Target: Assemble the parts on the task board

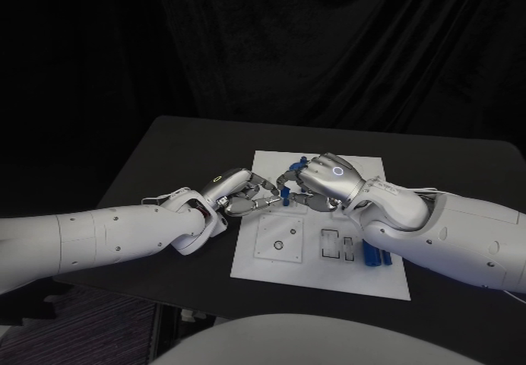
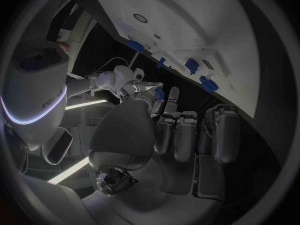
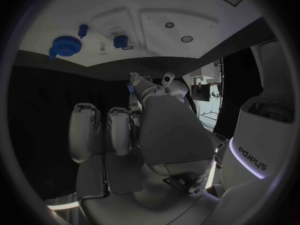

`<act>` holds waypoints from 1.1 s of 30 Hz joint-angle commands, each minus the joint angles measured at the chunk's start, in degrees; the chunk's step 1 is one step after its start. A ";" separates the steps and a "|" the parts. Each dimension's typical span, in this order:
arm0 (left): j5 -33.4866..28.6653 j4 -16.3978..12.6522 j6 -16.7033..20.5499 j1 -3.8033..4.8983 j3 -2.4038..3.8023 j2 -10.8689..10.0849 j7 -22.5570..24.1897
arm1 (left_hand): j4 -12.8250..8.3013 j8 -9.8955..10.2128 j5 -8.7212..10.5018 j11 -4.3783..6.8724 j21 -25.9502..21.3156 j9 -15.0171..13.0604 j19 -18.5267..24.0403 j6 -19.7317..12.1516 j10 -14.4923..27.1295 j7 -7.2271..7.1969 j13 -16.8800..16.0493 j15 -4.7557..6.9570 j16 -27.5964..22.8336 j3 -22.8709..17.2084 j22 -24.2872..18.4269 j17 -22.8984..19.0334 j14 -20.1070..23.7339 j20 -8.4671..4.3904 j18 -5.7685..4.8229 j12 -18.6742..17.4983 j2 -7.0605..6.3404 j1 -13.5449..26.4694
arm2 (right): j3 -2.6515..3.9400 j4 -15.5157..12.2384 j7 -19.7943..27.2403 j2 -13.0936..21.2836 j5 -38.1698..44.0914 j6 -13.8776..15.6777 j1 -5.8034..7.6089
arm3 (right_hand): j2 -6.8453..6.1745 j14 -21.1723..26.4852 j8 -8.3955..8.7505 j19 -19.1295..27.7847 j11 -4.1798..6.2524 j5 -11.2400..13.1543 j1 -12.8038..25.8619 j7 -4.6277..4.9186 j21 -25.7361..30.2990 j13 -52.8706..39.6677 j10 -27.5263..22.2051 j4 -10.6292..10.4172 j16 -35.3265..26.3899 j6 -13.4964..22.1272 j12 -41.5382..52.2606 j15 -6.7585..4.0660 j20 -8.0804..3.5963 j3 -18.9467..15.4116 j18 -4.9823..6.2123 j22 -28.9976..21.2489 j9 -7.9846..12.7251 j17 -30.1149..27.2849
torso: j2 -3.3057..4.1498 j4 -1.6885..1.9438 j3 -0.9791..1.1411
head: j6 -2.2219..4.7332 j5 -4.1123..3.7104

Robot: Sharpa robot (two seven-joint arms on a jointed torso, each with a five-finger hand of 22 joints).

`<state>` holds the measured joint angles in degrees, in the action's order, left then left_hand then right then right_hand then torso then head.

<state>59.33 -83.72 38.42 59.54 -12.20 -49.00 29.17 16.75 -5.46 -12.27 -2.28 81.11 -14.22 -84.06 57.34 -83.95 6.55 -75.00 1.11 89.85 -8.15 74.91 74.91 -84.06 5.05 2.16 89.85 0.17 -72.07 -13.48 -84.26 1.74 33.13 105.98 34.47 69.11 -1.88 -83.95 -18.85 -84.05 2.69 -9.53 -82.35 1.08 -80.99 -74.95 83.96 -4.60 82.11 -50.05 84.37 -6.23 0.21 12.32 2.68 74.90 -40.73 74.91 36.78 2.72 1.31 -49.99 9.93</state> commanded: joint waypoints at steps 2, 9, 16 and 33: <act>-2.47 -0.21 0.70 -0.18 0.04 0.65 0.43 | 0.04 -0.36 -0.19 0.24 -0.30 -0.09 -1.34 0.34 -6.05 -0.10 -15.00 -0.02 0.15 0.29 12.24 15.09 -5.94 0.16 0.00 0.15 0.63 0.03 | 0.04 -0.20 -1.25 -0.36 -0.48 1.06 -0.04 | -0.14 -3.44 0.20 -2.05 -0.23 -0.22 0.56 1.56 -0.18 -7.71 0.37 -0.25 -0.18 -1.94 0.26 0.46 0.47 -0.08 -0.60 12.35 -0.47 3.63 | 0.00 0.01 -0.01 | -0.01 0.15; -3.18 -0.12 1.04 -0.29 0.04 1.28 0.05 | 0.03 -0.55 -0.25 0.27 -0.55 -0.19 -1.21 0.52 -6.05 -0.15 -15.00 -0.01 0.15 0.42 12.17 15.09 -5.94 0.15 0.06 0.15 0.87 0.15 | 0.04 -0.18 -1.40 -0.71 -0.50 1.04 -0.13 | -0.34 -3.48 0.61 -2.06 -0.28 0.05 1.00 1.61 -0.15 -7.73 0.38 -0.56 -0.17 -2.36 0.28 0.51 0.52 -0.31 -0.59 12.34 -0.40 3.65 | 0.02 -0.02 0.01 | -0.01 0.16; -4.59 -0.12 0.78 -0.41 0.04 1.52 0.18 | -0.08 -1.38 -1.92 0.59 -0.58 -0.61 -1.18 1.27 -6.05 -0.54 -15.00 0.23 0.15 0.57 12.17 15.09 -5.94 -0.02 0.06 0.15 1.40 -0.74 | 0.04 -0.03 -2.06 -0.88 -0.50 0.84 -0.17 | -0.72 -3.55 1.36 -2.10 -0.34 0.62 1.81 1.67 -0.18 -7.72 0.38 -1.10 -0.08 -2.74 0.28 0.56 0.58 -0.77 -0.60 12.35 -0.28 3.77 | 0.02 -0.04 0.04 | -0.01 0.03; -6.96 -0.05 0.84 -0.51 0.04 1.43 3.00 | -0.11 -4.07 -10.10 1.35 -1.05 -2.23 -0.93 1.44 -6.05 -1.30 -15.00 0.91 0.15 -0.23 12.05 15.09 -5.94 -0.72 0.15 0.15 2.38 -4.27 | 0.03 0.15 -2.85 -1.04 -0.50 -0.11 -0.24 | -1.26 -3.66 2.13 -2.18 -0.42 1.48 2.92 1.69 -0.25 -7.97 0.59 -1.86 0.06 -4.31 0.48 0.62 0.64 -1.50 -0.61 12.37 -0.19 3.96 | -0.01 0.02 -0.01 | -0.01 0.10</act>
<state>54.15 -83.70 38.75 59.08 -12.23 -47.66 30.36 16.50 -9.31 -22.18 -1.44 80.44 -16.38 -84.07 59.09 -83.94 5.23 -75.00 1.54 89.85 -8.09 74.91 74.91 -84.05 4.61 2.16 89.85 2.55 -75.95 -13.47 -83.92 -0.29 32.21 105.27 34.40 69.02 -3.62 -84.10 -17.01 -84.05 2.67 -8.12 -79.42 3.25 -80.98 -74.90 83.95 -6.15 82.11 -53.85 84.60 -6.08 0.62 10.72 2.68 74.90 -40.95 74.91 36.79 2.71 1.32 -49.99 10.06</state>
